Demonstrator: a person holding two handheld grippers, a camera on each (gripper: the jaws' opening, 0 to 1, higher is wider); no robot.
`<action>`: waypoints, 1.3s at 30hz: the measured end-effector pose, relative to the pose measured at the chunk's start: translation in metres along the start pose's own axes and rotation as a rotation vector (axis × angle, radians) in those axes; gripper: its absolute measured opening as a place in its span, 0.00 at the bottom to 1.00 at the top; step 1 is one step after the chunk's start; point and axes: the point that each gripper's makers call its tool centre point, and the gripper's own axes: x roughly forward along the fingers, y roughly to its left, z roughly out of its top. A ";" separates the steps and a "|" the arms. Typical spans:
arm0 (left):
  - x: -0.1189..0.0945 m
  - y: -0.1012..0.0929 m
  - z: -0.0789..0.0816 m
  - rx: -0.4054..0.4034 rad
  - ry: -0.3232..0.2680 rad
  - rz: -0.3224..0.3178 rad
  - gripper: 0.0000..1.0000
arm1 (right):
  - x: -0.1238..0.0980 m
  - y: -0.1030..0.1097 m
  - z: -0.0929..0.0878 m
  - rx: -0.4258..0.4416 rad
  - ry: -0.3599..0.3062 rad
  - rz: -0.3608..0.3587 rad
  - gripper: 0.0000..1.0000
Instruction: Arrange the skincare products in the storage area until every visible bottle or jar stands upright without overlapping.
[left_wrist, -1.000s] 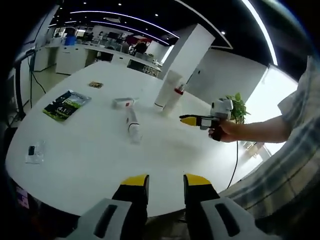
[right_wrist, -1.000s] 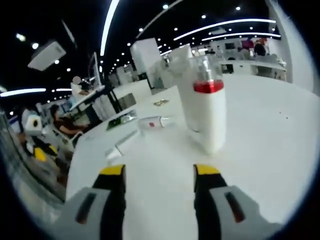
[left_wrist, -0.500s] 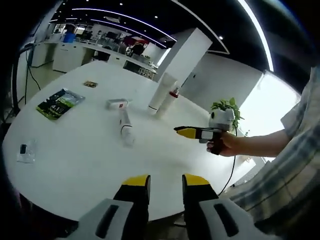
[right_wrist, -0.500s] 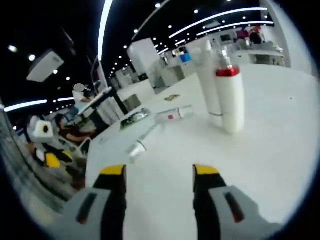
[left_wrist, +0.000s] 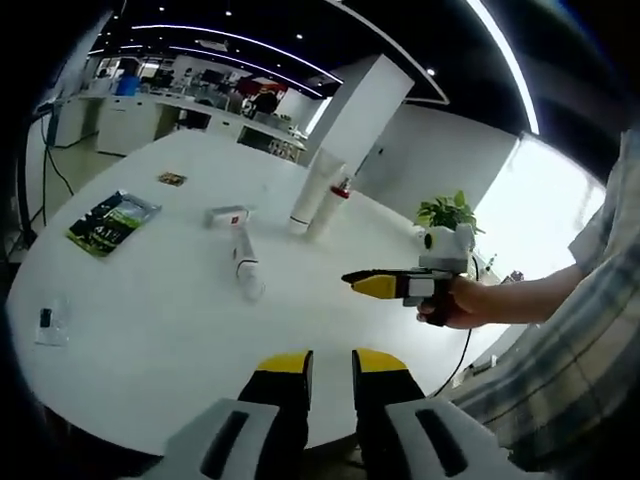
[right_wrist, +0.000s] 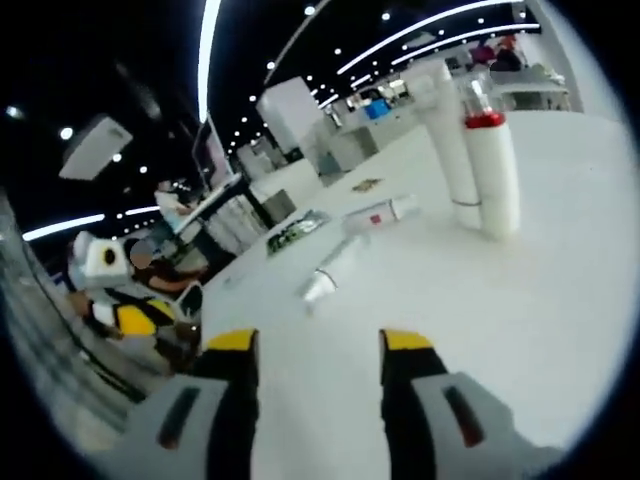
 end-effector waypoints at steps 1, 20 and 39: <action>0.000 0.000 -0.001 -0.002 0.002 -0.001 0.17 | 0.002 0.003 0.000 0.000 -0.002 0.005 0.47; -0.014 0.001 -0.023 -0.012 0.034 0.035 0.17 | 0.060 0.026 0.001 0.026 0.063 -0.003 0.45; -0.041 0.016 -0.025 -0.055 0.009 0.120 0.17 | 0.141 -0.018 0.015 -0.191 0.303 -0.252 0.48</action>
